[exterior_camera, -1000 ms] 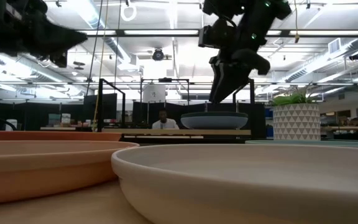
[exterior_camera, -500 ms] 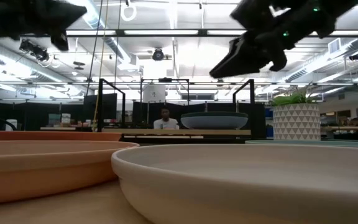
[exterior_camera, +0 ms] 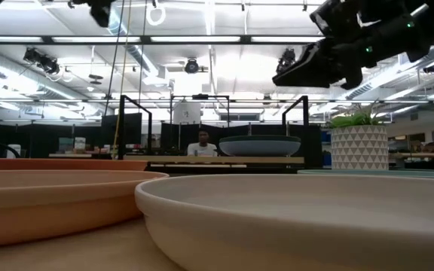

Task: Place and stack plates onto a shelf
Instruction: Put the light orange plate on the shelf

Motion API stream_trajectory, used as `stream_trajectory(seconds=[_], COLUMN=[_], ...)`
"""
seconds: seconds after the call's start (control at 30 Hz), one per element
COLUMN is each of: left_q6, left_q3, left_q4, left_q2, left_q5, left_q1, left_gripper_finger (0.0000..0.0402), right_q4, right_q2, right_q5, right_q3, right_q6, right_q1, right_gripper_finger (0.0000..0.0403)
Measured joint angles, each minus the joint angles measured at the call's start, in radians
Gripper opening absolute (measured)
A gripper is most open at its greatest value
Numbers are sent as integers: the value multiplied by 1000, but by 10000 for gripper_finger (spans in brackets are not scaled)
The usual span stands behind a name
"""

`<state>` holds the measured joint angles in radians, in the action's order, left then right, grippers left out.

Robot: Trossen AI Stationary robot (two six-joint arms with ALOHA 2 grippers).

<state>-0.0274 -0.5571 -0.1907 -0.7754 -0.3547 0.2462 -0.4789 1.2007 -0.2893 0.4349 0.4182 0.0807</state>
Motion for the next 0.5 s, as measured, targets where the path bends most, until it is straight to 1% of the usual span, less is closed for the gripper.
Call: stream_trajectory(seconds=[0.1,0.2,0.37,0.43,0.5], left_q6=[-24,-66,-233,-297,-333], left_q3=[-73,-140,-235,-268,-292], left_q4=[91,207,372,424,442], left_q2=[-86,-157,-265,-311,-361], left_q5=[-1,0,3,35,66], left_q1=[0,0,0,3,8], left_gripper_finger=[9,9,9,9,10], right_q4=[-10,-56,-187,-249,-313], right_q2=[-6,-11,-11,-11,-11], right_q5=[0,1,2,2,3], right_q3=[-23,-63,-150,-186,-219], right_q6=[-2,0,5,9,12], right_q1=[0,0,0,0,0], right_gripper_finger=[115,115,115,115,115])
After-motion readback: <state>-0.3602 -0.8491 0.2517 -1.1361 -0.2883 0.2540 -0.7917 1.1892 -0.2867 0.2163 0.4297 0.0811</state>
